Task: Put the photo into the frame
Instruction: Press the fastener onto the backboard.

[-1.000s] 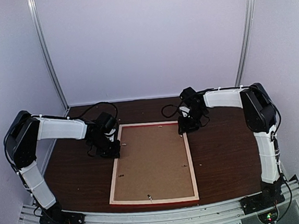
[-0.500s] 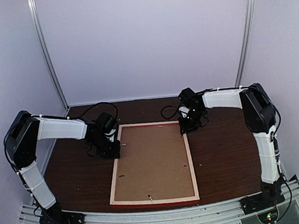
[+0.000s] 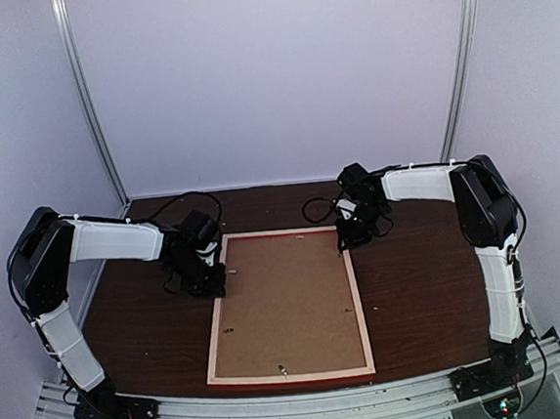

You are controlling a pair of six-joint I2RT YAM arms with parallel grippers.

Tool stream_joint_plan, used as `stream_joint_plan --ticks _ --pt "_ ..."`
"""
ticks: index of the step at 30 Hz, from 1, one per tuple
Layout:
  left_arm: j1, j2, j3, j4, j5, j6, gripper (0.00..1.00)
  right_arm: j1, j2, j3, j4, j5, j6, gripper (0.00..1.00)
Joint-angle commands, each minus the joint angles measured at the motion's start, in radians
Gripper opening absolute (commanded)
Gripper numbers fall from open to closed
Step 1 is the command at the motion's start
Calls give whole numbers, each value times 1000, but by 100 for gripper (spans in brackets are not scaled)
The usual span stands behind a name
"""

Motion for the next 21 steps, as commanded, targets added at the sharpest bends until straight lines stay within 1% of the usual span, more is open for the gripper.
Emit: stream_joint_plan --ticks 1,7,13,21 --pt "-17 11 21 15 38 15 24 -8 12 6 -100 -88 -104 25" --pt "-18 12 22 13 36 15 24 -16 47 58 -194 -99 -177 26" --pt "-17 15 26 11 36 15 24 -27 76 97 -240 -98 -245 31" --pt "-17 17 32 4 32 18 24 -41 108 143 -297 -90 -328 32"
